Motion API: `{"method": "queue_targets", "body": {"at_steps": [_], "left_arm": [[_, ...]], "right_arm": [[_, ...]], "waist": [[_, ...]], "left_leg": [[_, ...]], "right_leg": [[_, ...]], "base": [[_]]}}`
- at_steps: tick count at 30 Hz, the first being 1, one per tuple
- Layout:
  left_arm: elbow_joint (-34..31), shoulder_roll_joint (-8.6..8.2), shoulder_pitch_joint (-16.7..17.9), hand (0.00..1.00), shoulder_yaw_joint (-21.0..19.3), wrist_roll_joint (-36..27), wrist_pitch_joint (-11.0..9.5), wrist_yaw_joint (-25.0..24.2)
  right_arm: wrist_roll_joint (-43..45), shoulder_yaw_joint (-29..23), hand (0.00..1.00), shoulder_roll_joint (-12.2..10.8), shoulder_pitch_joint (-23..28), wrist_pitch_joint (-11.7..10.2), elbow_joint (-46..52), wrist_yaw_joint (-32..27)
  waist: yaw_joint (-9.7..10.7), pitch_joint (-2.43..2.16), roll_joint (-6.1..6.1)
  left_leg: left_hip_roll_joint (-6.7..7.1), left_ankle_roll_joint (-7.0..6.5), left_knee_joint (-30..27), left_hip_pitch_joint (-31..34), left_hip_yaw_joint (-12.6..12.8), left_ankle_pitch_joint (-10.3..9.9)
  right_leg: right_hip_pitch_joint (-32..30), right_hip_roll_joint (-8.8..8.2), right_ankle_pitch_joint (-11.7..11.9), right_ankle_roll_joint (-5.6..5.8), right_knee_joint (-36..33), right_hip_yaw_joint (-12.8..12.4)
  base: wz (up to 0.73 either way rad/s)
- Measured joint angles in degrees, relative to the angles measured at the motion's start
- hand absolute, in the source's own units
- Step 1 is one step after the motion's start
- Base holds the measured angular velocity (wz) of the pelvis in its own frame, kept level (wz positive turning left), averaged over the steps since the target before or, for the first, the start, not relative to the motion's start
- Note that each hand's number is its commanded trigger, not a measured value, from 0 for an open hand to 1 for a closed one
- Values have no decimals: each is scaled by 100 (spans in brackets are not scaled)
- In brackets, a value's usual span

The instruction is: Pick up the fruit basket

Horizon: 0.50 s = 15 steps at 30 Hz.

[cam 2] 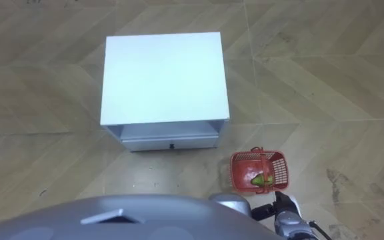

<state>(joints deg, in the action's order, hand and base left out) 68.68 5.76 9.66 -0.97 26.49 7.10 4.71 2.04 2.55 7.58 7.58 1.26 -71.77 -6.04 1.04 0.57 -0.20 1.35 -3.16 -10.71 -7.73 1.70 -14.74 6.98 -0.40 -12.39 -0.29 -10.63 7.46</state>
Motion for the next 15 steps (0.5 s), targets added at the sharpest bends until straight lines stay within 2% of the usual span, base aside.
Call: {"method": "queue_targets", "body": {"at_steps": [10,15], "left_arm": [[-1,7,-1,0,-1,0,6,8],[-11,4,13,0,-1,-8,4,11]], "right_arm": [[29,1,0,25,-1,0,2,17],[15,5,0,58,-6,2,3,151]], "waist": [[6,8,34],[-7,14,12]], "left_leg": [[-27,1,-3,10,-11,0],[-28,1,-4,19,6,0]], "right_leg": [[-1,26,10,-17,1,5],[-19,28,10,-17,1,-1]], "base": [[0],[-1]]}}
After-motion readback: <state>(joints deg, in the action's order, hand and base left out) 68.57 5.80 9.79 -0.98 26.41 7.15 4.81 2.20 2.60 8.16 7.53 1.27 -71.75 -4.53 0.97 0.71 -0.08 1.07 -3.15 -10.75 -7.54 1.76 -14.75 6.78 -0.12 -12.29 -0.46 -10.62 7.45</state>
